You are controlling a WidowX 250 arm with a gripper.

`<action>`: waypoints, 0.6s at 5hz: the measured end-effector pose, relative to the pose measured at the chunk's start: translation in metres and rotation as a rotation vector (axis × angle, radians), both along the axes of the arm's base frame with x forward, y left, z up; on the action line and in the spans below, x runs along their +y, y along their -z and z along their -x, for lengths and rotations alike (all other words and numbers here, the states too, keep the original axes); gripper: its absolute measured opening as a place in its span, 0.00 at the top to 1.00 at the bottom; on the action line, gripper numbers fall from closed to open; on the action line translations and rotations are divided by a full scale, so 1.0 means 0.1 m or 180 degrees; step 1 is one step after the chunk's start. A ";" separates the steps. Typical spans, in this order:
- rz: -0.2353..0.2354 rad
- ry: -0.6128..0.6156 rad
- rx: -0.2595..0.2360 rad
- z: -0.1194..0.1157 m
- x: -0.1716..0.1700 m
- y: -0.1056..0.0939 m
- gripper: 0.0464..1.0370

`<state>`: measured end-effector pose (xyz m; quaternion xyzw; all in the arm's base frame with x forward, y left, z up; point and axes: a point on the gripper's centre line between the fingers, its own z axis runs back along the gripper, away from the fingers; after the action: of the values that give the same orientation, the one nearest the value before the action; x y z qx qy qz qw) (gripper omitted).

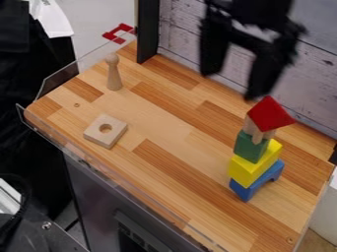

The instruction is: Put the red triangle on top of the plus

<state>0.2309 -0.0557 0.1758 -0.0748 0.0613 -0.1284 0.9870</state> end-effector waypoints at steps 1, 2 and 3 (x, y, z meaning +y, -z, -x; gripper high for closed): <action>-0.0030 -0.0212 0.0073 0.09 0.34 0.00 0.04; -0.0141 -0.0340 0.0066 0.11 0.65 0.12 0.04; -0.0242 -0.0311 -0.0066 0.09 0.75 0.27 0.04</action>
<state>0.2223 0.0190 0.1483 -0.0387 0.0521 -0.0783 0.9948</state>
